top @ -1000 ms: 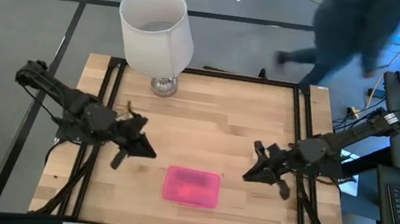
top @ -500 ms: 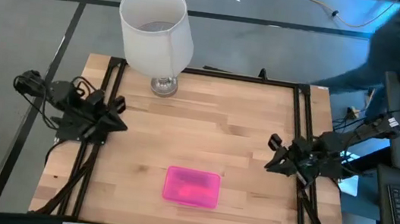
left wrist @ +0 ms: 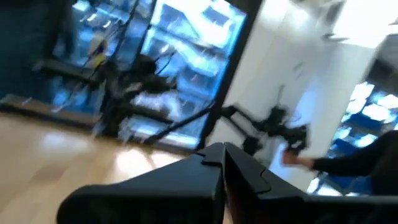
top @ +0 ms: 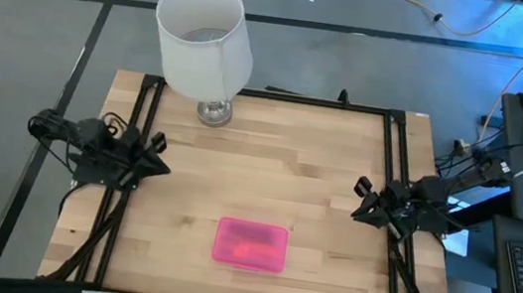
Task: Pick & place school supplies into a supply box
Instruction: Return to Home Position
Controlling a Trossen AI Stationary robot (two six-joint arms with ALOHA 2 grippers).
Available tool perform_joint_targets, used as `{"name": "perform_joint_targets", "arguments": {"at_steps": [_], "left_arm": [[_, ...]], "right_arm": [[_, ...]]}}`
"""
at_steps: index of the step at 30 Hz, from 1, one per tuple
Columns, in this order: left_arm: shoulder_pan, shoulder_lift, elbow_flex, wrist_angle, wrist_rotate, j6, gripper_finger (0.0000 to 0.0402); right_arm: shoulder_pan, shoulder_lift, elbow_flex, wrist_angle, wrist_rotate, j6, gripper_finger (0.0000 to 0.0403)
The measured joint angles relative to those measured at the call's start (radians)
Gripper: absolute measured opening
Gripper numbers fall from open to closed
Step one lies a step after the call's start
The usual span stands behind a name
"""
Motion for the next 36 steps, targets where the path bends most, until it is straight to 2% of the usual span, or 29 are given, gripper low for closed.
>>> {"name": "perform_joint_targets", "arguments": {"at_steps": [4,9,16,22,29,36], "left_arm": [[0.023,-0.001,-0.012,-0.008,0.022,0.011,0.0003],[0.043,0.000,-0.073,0.131,0.073,0.043,0.0003],[0.069,0.000,-0.172,0.211,0.057,0.013,0.0003],[0.104,0.000,-0.216,0.150,0.049,-0.026,0.0003],[0.115,0.002,-0.216,0.134,0.049,0.049,0.0003],[0.115,0.003,-0.216,0.136,0.050,0.050,0.0003]], "right_arm": [[0.000,-0.085,-0.063,0.015,-0.002,-0.001,0.0046],[0.000,-0.184,-0.079,-0.036,-0.003,-0.010,0.0046],[0.000,-0.256,-0.078,-0.071,-0.018,-0.054,0.0046],[0.000,-0.263,-0.078,-0.146,-0.019,-0.051,0.0046],[0.000,-0.263,-0.077,-0.293,-0.018,-0.056,0.0046],[0.000,-0.263,-0.077,-0.379,0.061,-0.192,0.0046]]}}
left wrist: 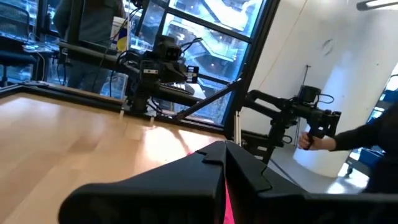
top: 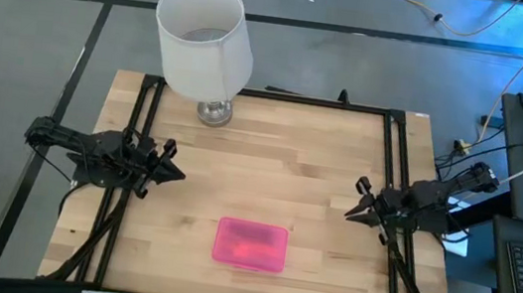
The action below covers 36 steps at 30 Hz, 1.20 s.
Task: Pick & place school supplies into a supply box
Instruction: Return to Home Position
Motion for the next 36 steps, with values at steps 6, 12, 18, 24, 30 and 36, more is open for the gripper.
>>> {"name": "perform_joint_targets", "arguments": {"at_steps": [6,12,18,24,30,36], "left_arm": [[0.000,0.000,0.000,0.000,0.000,0.000,0.0003],[0.000,0.000,0.000,0.000,0.000,0.000,0.0003],[0.000,0.000,0.000,0.000,0.000,0.000,0.0003],[0.000,0.001,0.000,0.000,0.000,0.000,0.0003],[0.000,0.001,0.000,0.000,0.000,0.000,0.0003],[0.000,0.001,0.000,0.000,0.000,0.000,0.0003]], "right_arm": [[0.000,0.000,0.000,-0.012,0.007,0.047,0.0046],[0.000,0.000,0.000,-0.011,0.007,0.061,0.0046],[0.000,0.000,0.000,-0.011,0.007,0.060,0.0046],[0.000,0.000,0.000,-0.011,0.008,0.060,0.0046],[0.000,0.000,0.000,-0.011,0.008,0.060,0.0046],[0.000,0.000,0.000,-0.011,0.008,0.061,0.0046]]}}
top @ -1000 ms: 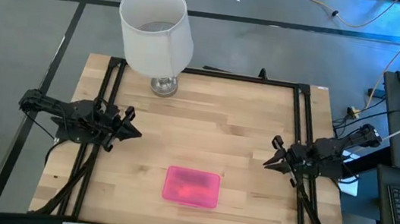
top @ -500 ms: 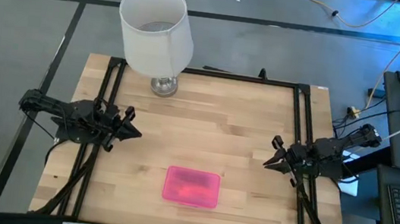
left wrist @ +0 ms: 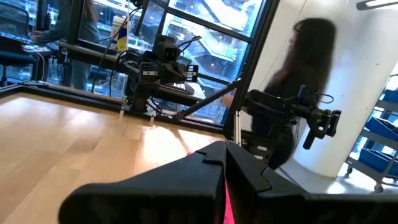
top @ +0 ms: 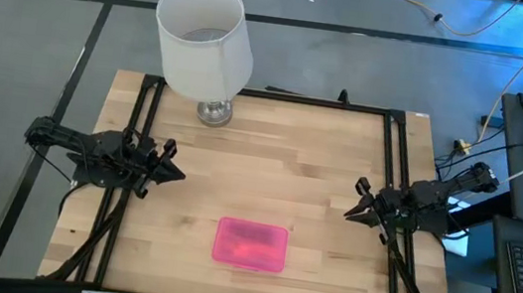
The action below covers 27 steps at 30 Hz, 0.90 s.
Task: Pick & place school supplies into a supply box
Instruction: Return to Home Position
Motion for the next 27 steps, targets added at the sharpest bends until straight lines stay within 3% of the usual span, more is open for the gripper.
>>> {"name": "perform_joint_targets", "arguments": {"at_steps": [27], "left_arm": [[0.000,0.000,0.000,0.000,0.000,0.000,0.0003]], "right_arm": [[0.014,0.003,0.000,0.001,0.000,0.000,0.0046]]}}
